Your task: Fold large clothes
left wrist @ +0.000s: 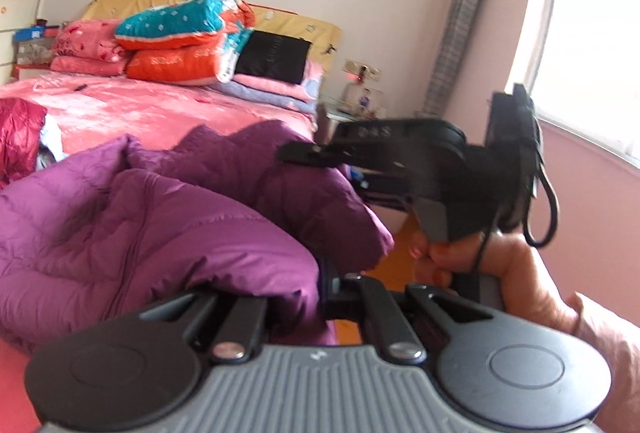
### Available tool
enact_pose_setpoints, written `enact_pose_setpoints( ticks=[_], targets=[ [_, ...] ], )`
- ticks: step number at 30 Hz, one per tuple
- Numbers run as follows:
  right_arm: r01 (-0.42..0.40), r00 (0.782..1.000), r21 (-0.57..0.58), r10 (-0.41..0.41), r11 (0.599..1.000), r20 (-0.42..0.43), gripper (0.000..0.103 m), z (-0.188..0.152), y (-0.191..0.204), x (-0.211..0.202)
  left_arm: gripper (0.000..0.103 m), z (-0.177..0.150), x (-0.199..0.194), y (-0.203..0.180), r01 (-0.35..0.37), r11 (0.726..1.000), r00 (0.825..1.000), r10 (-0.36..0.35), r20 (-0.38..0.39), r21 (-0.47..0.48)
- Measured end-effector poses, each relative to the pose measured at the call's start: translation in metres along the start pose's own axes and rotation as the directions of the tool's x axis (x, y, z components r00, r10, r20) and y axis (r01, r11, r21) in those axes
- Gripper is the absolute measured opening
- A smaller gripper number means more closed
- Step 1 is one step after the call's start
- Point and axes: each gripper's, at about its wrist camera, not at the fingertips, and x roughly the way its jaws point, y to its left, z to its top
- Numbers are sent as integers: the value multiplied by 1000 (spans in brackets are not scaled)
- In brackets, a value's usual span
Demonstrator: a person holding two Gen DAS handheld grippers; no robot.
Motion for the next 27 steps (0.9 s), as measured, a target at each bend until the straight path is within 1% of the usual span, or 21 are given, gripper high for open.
enact_pose_setpoints(
  ticks=[4,6,8,10,12,14,15,17,18,19,20,21,23,24,26,27],
  targets=[
    [5,1000,2,-5,1000,-22,30,-10,7,-19,2,-10,-15,-17,33,999,999,-32,-25,23],
    [30,999,-17,-30,999,-28,30,-13,8,-28,2,-16,-20,-25,43,998,998,-41,-43,46],
    [60,998,-26,-61,998,-33,30,-18,8,-37,2,-23,-21,-30,43,997,996,-38,-77,69],
    [93,995,-26,-94,995,-43,33,-24,3,-41,3,-29,-20,-32,30,995,992,-18,-122,93],
    [145,988,-30,-147,989,-49,40,-27,-3,-41,5,-33,-18,-33,5,993,987,15,-163,120],
    [183,981,-32,-184,983,-55,49,-29,-9,-42,5,-34,-19,-31,-8,992,979,33,-199,126],
    [203,977,-26,-204,979,-55,60,-30,-12,-43,7,-31,-20,-29,-16,991,977,43,-207,131],
    [238,970,-30,-239,971,-48,71,-31,-14,-50,11,-29,-22,-27,-27,989,975,58,-214,146],
    [254,966,-41,-256,966,-40,75,-32,-13,-54,13,-27,-25,-26,-32,988,974,65,-217,152],
    [268,962,-50,-270,962,-29,85,-32,-12,-59,16,-25,-27,-24,-38,987,973,72,-219,157],
    [285,958,-59,-286,957,-15,91,-32,-9,-62,23,-26,-31,-23,-42,987,971,78,-226,158],
    [301,953,-66,-301,951,0,100,-32,-6,-67,30,-26,-36,-22,-42,987,970,77,-230,156],
    [323,946,-84,-322,943,25,101,-32,-1,-72,40,-29,-51,-25,-36,986,973,72,-217,166],
    [328,945,-93,-326,940,37,101,-31,1,-75,42,-30,-57,-26,-35,983,974,73,-213,178],
    [321,947,-110,-316,941,57,101,-32,8,-80,46,-27,-66,-26,-46,981,977,83,-195,189],
    [306,952,-125,-301,944,58,101,-31,12,-79,48,-25,-71,-25,-55,980,980,89,-178,190]
  ],
)
